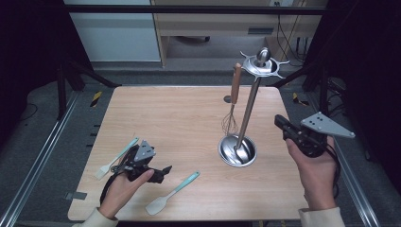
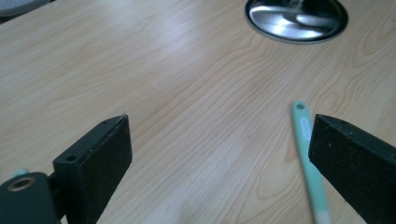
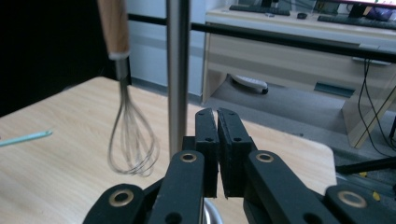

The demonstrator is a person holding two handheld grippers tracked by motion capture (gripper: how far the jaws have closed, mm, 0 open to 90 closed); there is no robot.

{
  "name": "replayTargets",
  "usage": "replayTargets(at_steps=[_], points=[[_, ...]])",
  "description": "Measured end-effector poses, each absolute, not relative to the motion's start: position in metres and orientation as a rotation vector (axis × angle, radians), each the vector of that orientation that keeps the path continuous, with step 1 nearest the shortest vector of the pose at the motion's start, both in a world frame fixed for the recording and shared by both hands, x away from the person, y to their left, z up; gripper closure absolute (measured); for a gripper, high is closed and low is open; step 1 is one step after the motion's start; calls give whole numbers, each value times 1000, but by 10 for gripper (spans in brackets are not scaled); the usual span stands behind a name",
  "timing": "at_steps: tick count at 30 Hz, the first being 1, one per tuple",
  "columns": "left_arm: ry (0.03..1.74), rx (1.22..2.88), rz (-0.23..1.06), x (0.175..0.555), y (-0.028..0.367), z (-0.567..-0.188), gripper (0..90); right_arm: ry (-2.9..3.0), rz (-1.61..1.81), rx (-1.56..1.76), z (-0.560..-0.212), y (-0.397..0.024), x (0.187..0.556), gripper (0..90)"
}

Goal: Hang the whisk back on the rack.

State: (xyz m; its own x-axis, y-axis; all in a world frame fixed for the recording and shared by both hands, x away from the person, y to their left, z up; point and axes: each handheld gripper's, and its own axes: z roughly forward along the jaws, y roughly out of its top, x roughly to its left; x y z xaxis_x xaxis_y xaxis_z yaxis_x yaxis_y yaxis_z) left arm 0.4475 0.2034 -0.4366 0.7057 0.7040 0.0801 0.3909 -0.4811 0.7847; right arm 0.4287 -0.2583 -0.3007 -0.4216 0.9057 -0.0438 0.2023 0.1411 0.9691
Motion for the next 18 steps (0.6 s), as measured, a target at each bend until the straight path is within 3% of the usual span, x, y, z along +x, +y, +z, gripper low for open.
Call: replayTargets(at_steps=[10,18], points=[[904,2106,515,431,246,-465,59,1701,1372,1096,-272,-271,438,900],[909,2123,553,418,254,-466,59,1698,1390,1030,-249,-260,441,900]])
